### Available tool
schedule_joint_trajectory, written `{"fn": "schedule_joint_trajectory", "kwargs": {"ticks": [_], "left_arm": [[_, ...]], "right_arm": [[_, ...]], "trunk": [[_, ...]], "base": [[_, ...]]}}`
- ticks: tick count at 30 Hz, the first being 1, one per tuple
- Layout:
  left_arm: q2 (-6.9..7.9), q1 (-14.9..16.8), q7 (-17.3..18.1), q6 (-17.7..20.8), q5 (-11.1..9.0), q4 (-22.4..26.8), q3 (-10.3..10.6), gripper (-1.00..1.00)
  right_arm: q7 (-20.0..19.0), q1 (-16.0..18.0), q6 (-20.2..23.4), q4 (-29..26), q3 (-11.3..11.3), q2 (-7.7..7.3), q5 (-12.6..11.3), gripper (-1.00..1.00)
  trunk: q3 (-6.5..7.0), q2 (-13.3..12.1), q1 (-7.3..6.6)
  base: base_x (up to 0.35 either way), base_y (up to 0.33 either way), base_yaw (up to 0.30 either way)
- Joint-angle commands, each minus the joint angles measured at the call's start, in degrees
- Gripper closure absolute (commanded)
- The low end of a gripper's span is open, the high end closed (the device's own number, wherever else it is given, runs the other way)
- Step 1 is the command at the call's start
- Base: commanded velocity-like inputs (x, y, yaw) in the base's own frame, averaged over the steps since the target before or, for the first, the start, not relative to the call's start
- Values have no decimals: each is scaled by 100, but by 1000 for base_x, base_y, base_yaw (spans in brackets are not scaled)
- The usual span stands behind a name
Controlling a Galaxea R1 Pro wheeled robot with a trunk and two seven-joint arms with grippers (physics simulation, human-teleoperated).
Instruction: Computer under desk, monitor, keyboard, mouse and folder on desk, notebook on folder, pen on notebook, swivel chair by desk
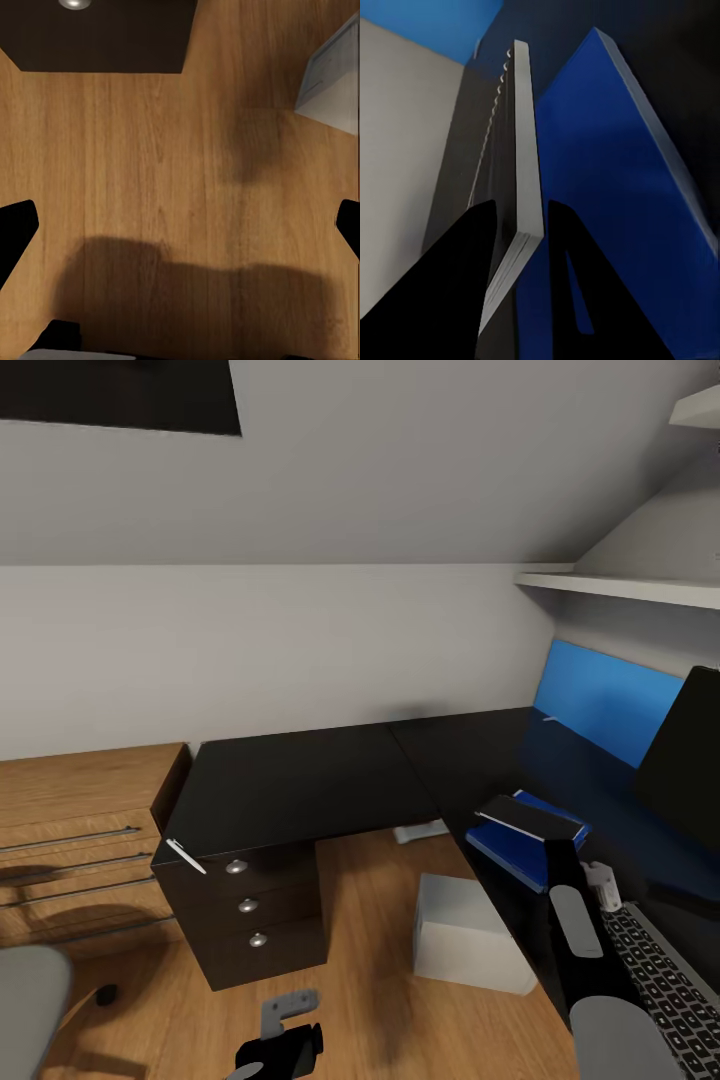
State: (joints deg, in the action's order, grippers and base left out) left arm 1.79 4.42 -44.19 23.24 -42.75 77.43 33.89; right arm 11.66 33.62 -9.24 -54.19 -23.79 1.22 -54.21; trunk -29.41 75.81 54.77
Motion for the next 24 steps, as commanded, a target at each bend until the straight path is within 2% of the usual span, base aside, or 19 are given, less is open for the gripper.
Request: {"fn": "schedule_joint_trajectory", "kwargs": {"ticks": [1,12,24], "left_arm": [[5,6,-46,15,-31,9,13,-100],[5,6,-45,16,-31,9,12,-100],[5,6,-45,15,-31,9,13,-100]], "right_arm": [[-4,4,-25,-4,-1,2,-66,100],[170,10,-27,-4,4,-4,-64,100],[193,13,-43,-4,5,-16,-63,100]], "trunk": [[-6,4,0],[-6,4,0],[-6,4,0]], "base": [[0,-200,0],[0,-38,0],[0,-1,0]]}}
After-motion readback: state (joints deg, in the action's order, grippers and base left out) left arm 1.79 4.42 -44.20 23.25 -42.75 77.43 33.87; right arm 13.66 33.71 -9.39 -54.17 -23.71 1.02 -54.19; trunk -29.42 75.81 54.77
